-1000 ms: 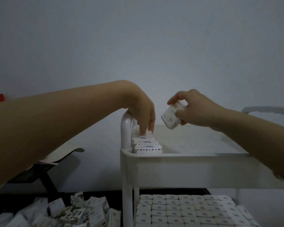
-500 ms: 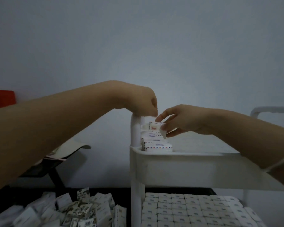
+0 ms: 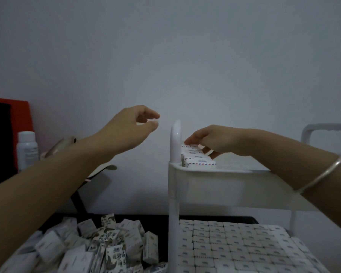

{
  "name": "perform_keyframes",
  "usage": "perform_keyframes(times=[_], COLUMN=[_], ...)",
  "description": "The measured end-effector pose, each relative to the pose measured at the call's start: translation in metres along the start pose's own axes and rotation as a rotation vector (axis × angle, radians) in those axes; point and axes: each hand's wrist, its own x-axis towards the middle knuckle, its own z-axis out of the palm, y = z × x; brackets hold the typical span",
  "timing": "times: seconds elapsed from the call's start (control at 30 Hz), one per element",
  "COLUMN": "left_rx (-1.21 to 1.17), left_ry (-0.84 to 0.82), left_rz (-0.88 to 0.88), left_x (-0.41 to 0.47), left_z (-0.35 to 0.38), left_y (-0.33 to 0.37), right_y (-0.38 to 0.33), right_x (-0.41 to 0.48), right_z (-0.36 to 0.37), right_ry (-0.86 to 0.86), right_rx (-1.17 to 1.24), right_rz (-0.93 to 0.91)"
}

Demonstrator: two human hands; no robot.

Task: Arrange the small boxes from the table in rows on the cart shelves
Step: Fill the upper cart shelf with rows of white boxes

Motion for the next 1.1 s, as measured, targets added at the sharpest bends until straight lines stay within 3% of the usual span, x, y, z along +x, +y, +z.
perform_keyframes(times=[0.17,0.3,0.37,0.47,0.53,0.6,0.73,0.9,1.0,1.1], left_rx=[0.004,-0.040,-0.011,0.046,0.086,0.101,0.159,0.370,0.387,0.284], left_ry=[-0.036,-0.119,-0.203,-0.396,-0.474,-0.452,-0.342,-0.250,-0.339,-0.456], left_rz=[-0.074,-0.094,-0.138,-0.230,-0.260,-0.279,-0.357,-0.286,-0.180,-0.137], left_x=[-0.038,-0.083,-0.114,-0.165,-0.201,-0.236,-0.293,-0.331,-0.341,-0.344], left_z=[-0.004,-0.007,-0.004,0.010,0.021,0.025,0.014,0.000,-0.014,-0.025], left_y=[-0.028,-0.056,-0.073,-0.098,-0.113,-0.124,-0.145,-0.169,-0.179,-0.185], right_y=[0.002,-0.011,-0.024,-0.037,-0.034,-0.019,0.019,0.041,0.036,0.026], right_x=[-0.009,-0.040,-0.062,-0.099,-0.122,-0.137,-0.134,-0.101,-0.082,-0.062], right_z=[-0.006,0.005,0.023,0.062,0.098,0.142,0.224,0.278,0.290,0.291], right_ry=[0.132,0.506,0.665,0.715,0.674,0.528,0.053,-0.109,-0.230,-0.412], right_rx=[-0.051,-0.201,-0.160,0.008,0.049,0.006,-0.158,-0.527,-0.632,-0.568], right_rz=[-0.074,-0.342,-0.492,-0.710,-0.819,-0.844,-0.629,-0.601,-0.536,-0.439])
